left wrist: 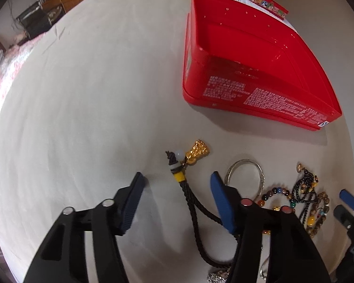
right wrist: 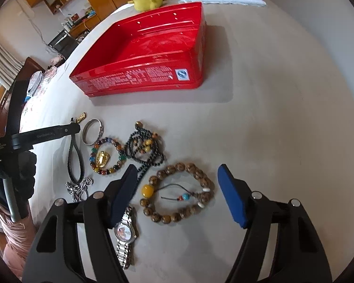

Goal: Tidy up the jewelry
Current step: 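Grasp the black cord necklace with gold pendant with the left gripper, then grasp a silver bangle with the right gripper while the left gripper holds the necklace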

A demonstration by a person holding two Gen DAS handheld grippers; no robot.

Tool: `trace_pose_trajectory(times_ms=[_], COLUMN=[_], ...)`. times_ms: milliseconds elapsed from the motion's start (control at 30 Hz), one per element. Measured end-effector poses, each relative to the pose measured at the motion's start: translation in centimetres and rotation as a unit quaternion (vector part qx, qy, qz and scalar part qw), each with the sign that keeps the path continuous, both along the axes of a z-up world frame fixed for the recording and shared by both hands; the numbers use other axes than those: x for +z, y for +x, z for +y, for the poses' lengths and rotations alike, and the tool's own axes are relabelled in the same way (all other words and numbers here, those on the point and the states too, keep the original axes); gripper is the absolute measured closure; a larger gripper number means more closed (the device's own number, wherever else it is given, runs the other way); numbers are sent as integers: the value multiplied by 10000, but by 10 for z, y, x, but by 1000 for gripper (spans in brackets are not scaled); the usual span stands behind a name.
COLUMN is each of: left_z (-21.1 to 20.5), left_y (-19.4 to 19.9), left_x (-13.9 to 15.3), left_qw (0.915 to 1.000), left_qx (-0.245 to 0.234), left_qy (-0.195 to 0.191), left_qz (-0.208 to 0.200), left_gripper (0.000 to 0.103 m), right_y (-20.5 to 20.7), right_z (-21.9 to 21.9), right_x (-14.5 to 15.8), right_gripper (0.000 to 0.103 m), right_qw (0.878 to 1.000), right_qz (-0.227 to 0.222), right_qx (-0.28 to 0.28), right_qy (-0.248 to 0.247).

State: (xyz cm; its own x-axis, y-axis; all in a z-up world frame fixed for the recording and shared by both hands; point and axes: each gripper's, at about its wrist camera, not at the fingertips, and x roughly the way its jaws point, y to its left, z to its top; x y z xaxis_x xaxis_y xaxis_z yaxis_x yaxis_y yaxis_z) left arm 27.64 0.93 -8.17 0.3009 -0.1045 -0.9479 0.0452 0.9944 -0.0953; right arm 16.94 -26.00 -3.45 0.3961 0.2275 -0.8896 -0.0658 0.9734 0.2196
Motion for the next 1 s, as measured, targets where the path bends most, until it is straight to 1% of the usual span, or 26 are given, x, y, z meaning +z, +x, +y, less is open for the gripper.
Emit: trace_pose_trajectory(times_ms=[133,200,233,267,300,333,367,433,600,633,700,767,833,900,1000], left_z=[-9,-12,-16,-20,-23,-25,-25,-23,-13,-8,-5,-3,2,11,14], left_y=[1,-4,-5,-7,-8,-8,-7,-5,-4,1,-5,-9,-12,-19,-24], left_x=[-3,-4,-4,-4,-4,-4,-5,-5,1,7,15,25,32,38,44], left_qw=[9998,9996,9994,9993,9991,9991,9992,9996,9996,9995,9992,9987,9985,9980,9975], left_qx=[-146,-196,-239,-273,-314,-311,-295,-214,-56,-38,-12,-9,29,97,165], left_qy=[115,186,222,235,238,249,245,130,-207,-200,-234,-263,-227,-183,-102], left_qz=[-52,-86,-102,-116,-124,-127,-126,-112,-188,-234,-319,-433,-502,-591,-683], left_gripper=[50,53,58,67,72,83,92,97,98,98,98,98,98,98,98], right_y=[4,7,8,9,10,11,11,13,17,18,23,28,34,42,52], right_z=[8,10,12,14,16,18,21,25,37,40,49,61,74,87,107], right_x=[4,5,5,5,5,5,5,6,7,8,10,11,8,4,-3], right_gripper=[34,34,34,35,35,35,35,35,38,39,39,42,45,46,47], right_qw=[10000,10000,10000,10000,9999,9999,9999,9998,9995,9994,9989,9983,9973,9964,9951], right_qz=[-40,-50,-43,-34,-17,-6,-2,8,26,16,-12,2,76,153,243], right_qx=[62,52,52,62,76,92,122,156,258,289,405,535,677,790,921], right_qy=[36,32,41,55,70,78,75,75,180,195,216,217,257,281,257])
